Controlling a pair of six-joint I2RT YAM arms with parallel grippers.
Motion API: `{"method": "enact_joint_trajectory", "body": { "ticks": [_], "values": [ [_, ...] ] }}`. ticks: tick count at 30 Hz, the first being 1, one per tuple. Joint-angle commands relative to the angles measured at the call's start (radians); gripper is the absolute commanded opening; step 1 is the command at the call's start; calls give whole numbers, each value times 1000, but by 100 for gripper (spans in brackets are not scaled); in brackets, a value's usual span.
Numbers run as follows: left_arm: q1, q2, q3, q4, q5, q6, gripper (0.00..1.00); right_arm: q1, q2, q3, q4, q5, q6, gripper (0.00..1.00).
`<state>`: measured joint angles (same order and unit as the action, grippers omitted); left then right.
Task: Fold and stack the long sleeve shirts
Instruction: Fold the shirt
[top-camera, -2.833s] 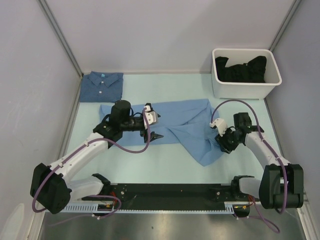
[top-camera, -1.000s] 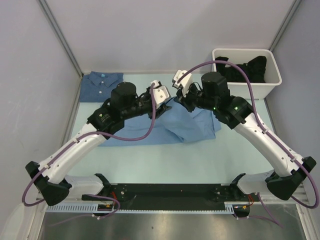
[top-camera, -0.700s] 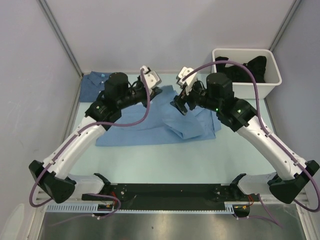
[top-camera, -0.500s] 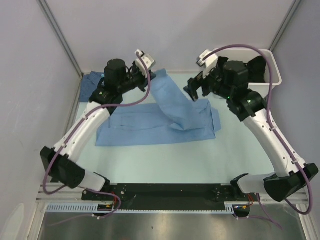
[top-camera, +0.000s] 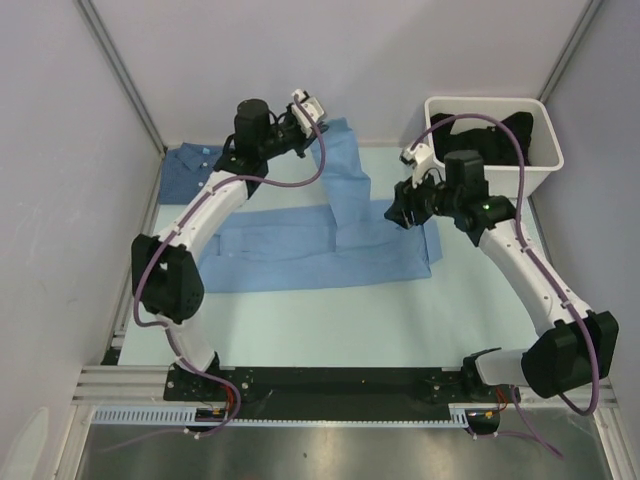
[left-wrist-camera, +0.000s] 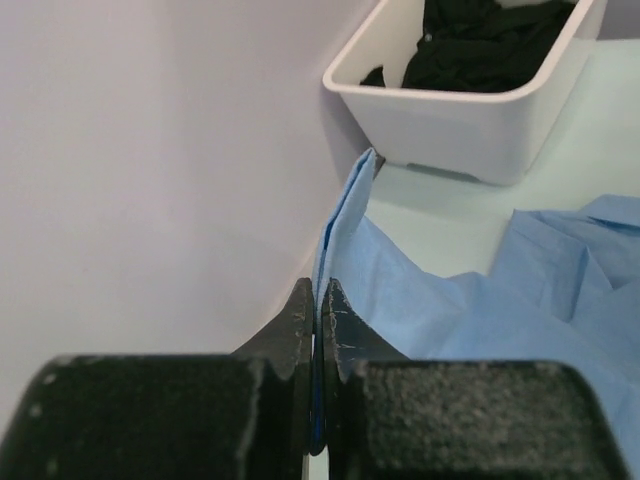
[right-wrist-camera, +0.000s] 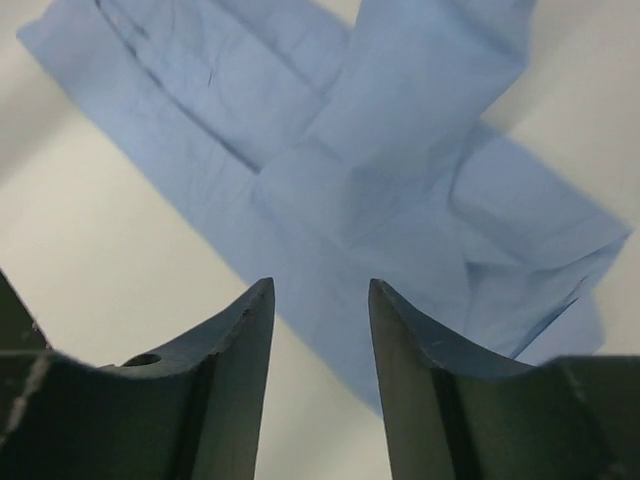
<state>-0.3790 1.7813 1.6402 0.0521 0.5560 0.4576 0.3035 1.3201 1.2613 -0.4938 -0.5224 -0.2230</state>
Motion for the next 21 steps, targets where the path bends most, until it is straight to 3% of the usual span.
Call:
{"method": "enact_joint_trajectory", "body": {
  "ticks": [1,6,9,14,17,21],
  "values": [
    [6,76,133,193,102,17,4,17,25,-66,50,-60,-18,45],
    [18,142,152,412,61,-126,4,34,70,-112,86,-82,-21,38],
    [37,153,158,506,106,-229,5,54,97,-120,107,-83,-21,36],
    [52,101,48,512,292,-224,8,103,149,-145,187,-79,-3,33],
    [61,55,-63,548,308,-204,9,159,207,-164,262,-21,1,33],
    [75,52,-94,543,303,-209,13,224,298,-209,409,107,-6,32]
  ]
}}
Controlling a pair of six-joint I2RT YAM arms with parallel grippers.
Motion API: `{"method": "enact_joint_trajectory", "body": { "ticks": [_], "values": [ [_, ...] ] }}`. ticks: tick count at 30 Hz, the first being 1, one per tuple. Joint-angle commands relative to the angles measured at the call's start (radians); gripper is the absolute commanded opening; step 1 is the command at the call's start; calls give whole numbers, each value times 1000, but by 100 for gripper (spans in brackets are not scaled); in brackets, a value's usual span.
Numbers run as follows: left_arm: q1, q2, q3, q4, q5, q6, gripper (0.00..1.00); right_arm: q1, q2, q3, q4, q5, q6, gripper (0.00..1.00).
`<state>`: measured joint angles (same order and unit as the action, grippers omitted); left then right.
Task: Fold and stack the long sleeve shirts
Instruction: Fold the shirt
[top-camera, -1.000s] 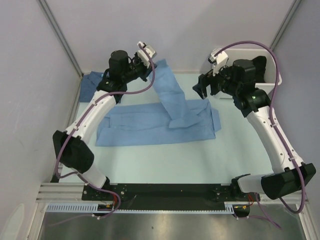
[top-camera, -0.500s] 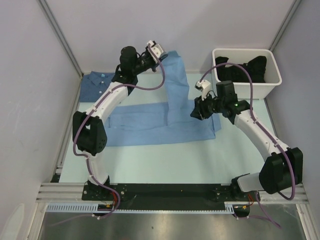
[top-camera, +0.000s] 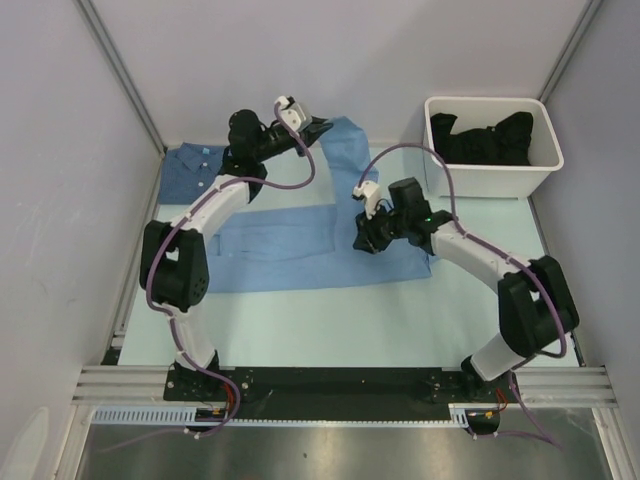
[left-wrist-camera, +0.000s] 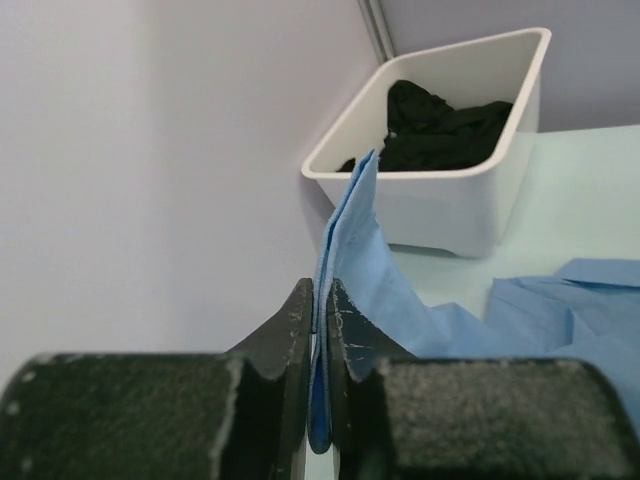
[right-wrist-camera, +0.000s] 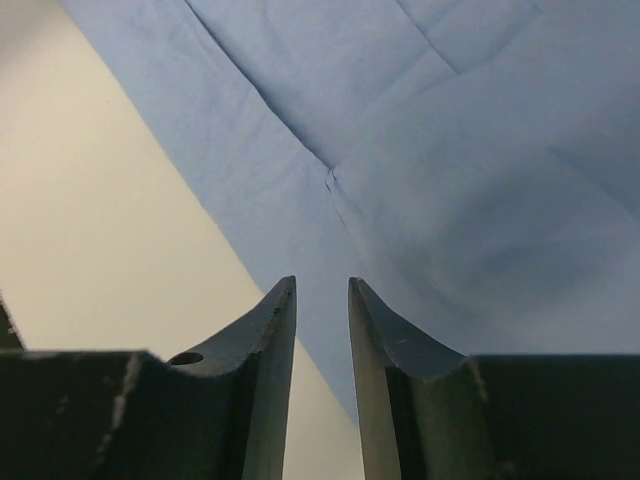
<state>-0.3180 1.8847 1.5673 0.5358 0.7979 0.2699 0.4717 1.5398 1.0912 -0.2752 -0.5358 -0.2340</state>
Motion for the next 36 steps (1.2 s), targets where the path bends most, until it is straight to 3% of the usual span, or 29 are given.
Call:
{"method": "enact_joint_trajectory", "body": {
  "ticks": [1,7,13,19,23,27,36],
  "values": [
    [16,-49,-16,59,55,-26,14,65,101,-40,247,152,-4,33],
    [22,8,33,96,75,-122,14,104,293,19,321,279,-67,33],
    [26,-24,-7,50,170,-77,13,78,378,97,282,298,-38,35],
    [39,-79,-61,-48,260,1,10,39,205,30,255,185,-47,48],
    [43,-111,-111,-53,277,14,10,36,177,-30,343,279,-67,46],
    [51,-119,-119,-62,277,17,9,31,259,13,352,377,-102,41],
    [94,-150,-116,-132,366,28,10,-5,381,190,134,448,-31,38]
  ]
}}
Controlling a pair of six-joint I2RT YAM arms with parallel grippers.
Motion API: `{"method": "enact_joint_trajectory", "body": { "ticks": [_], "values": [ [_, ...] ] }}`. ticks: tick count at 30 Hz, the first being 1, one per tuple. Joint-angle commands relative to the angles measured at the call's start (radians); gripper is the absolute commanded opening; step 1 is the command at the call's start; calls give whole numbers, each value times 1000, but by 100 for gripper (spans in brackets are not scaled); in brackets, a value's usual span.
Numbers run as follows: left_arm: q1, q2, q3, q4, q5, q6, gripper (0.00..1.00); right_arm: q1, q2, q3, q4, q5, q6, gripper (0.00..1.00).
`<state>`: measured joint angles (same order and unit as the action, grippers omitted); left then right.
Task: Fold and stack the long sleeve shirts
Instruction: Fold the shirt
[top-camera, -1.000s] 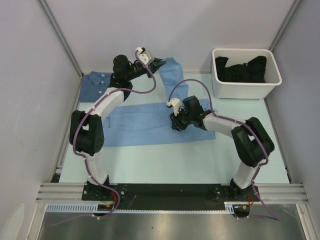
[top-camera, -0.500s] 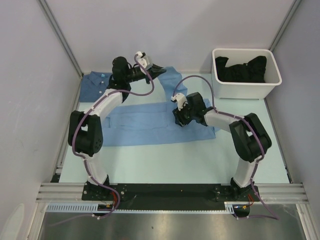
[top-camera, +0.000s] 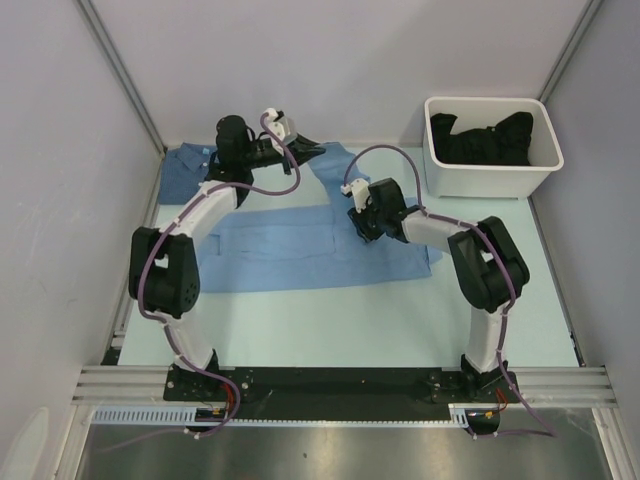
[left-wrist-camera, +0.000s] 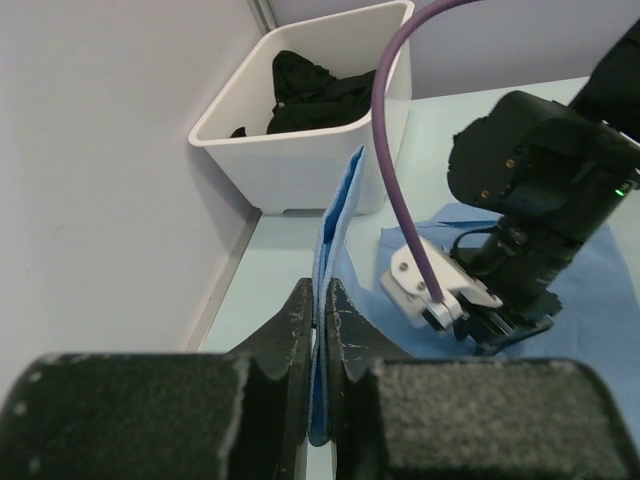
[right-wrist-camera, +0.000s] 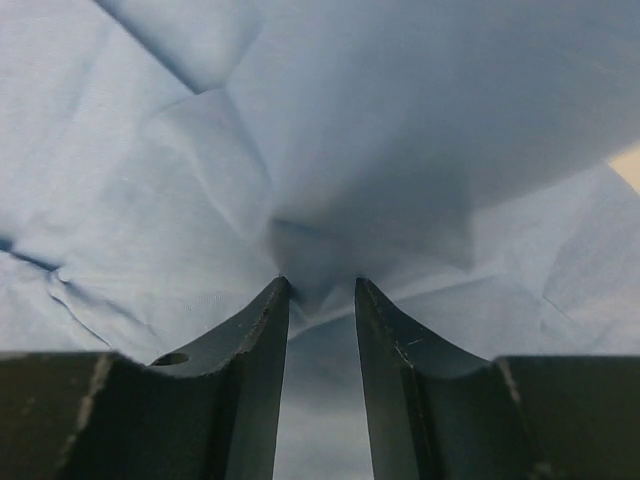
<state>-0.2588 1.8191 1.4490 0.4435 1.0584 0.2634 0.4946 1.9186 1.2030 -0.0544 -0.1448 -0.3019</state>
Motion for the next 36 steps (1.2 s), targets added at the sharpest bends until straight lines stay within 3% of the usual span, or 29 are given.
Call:
{"method": "enact_joint_trajectory", "body": {
  "ticks": [1,5,9,13,16,19,25,30,36],
  "values": [
    [39,-90,-4,-48,112,36,10,-34,-12,60,-91,38,52,38],
    [55,-115,-62,-48,118,50,10,-59,-159,-66,9,-160,76,44],
    [55,-115,-50,55,117,-24,10,-106,-262,-85,21,-249,125,52],
    [55,-107,-3,77,193,-44,10,-206,-250,-31,-5,-301,147,59],
    [55,-112,2,100,244,-49,9,-257,-190,18,-22,-338,103,74],
    [55,-122,7,106,270,-50,9,-284,-133,92,-56,-387,52,82],
    [52,-138,5,115,325,-69,10,-306,-23,193,-94,-538,-86,80],
    [52,-153,-2,104,353,-59,9,-307,39,242,-136,-584,-262,74],
    [52,-158,-7,78,379,-52,9,-297,86,288,-145,-605,-335,66]
  ]
}}
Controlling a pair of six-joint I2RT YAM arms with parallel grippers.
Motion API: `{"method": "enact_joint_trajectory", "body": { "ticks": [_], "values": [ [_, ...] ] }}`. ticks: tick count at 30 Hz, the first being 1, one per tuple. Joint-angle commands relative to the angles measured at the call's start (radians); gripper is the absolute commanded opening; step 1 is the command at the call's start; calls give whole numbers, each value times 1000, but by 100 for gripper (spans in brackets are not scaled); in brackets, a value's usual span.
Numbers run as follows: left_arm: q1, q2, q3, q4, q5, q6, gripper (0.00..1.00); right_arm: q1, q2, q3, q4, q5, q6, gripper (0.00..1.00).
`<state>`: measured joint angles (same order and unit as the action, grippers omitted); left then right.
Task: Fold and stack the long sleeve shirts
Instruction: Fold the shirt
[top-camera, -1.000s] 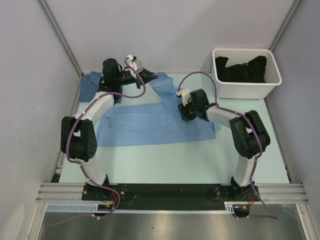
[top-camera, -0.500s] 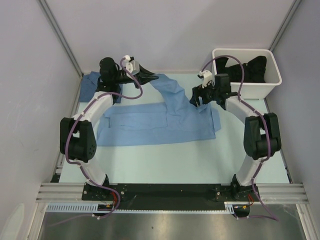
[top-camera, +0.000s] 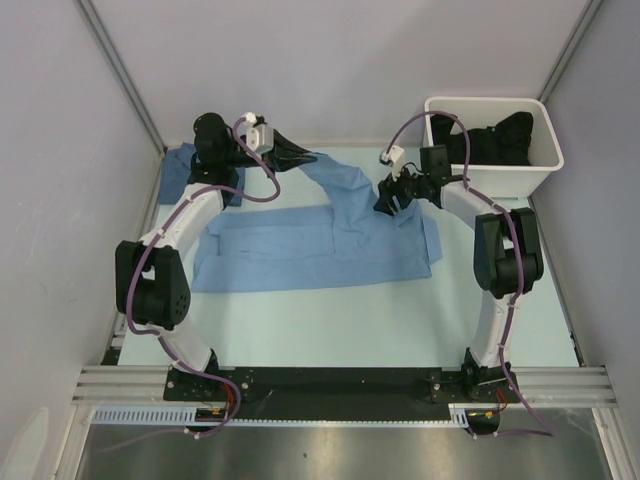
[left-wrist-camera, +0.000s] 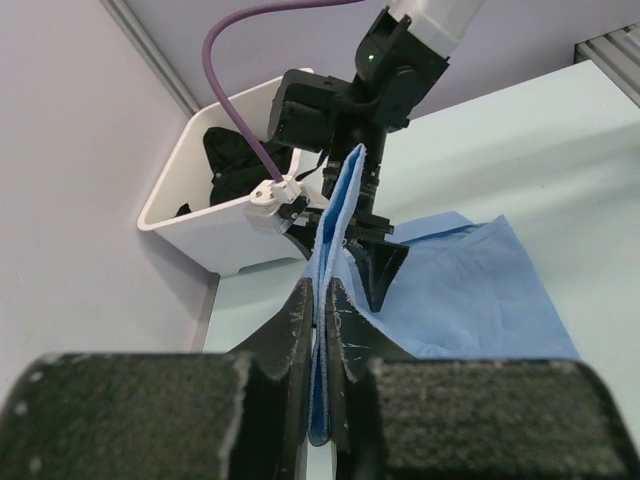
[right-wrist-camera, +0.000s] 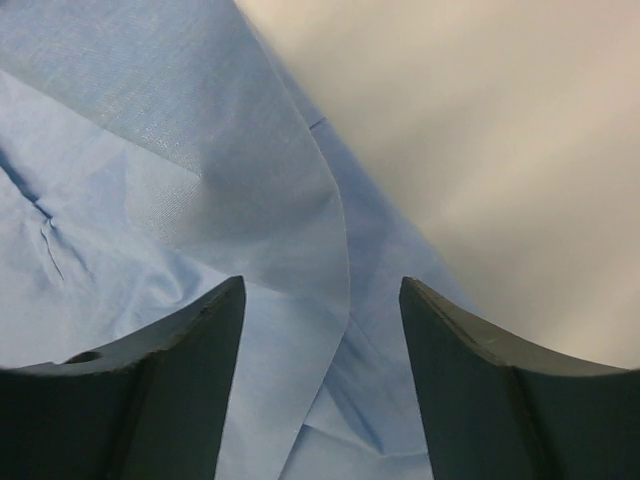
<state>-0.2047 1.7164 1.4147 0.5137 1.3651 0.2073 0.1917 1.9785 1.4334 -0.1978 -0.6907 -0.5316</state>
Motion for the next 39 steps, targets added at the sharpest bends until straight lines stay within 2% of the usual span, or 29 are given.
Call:
{"method": "enact_joint_trajectory", "body": {
  "ticks": [1,5,6,8,9,10,13,17,20,21,24,26,33,35,36,38,39],
  "values": [
    [-2,-57,29,-10,71,23,9,6,29,70,-6,-64,-119,65],
    [-2,-54,35,-49,62,55,9,12,34,79,-41,-82,-169,49],
    [-4,-52,39,-53,58,60,9,17,34,79,-58,-84,-183,40],
    [-1,-49,44,-81,49,82,9,15,37,81,-81,-78,-203,29],
    [-1,-49,50,-98,48,99,9,14,37,81,-84,-73,-203,12],
    [-1,-51,52,-137,45,136,8,8,37,81,-89,-70,-203,0],
    [1,-52,64,-208,42,197,8,-4,29,71,-78,-55,-170,0],
    [2,-52,69,-219,60,201,7,-14,25,62,-62,-66,-157,0],
    [2,-54,69,-221,72,201,8,-14,46,102,-83,-76,-159,44],
    [2,-58,66,-224,83,204,11,-15,60,111,-81,-88,-156,59],
    [-4,-67,44,-227,117,227,13,-8,77,121,-80,-110,-211,71],
    [-10,-80,29,-228,117,253,13,0,86,128,-72,-115,-238,73],
    [-16,-97,26,-234,147,253,13,20,140,197,-91,-130,-289,70],
    [-16,-104,24,-244,150,254,12,20,144,208,-95,-133,-291,61],
    [-16,-106,20,-257,149,256,12,22,143,213,-101,-138,-298,43],
    [-12,-110,17,-285,137,285,11,20,131,216,-158,-145,-323,27],
    [-10,-107,18,-328,129,325,10,17,125,214,-176,-150,-353,1]
  ]
}}
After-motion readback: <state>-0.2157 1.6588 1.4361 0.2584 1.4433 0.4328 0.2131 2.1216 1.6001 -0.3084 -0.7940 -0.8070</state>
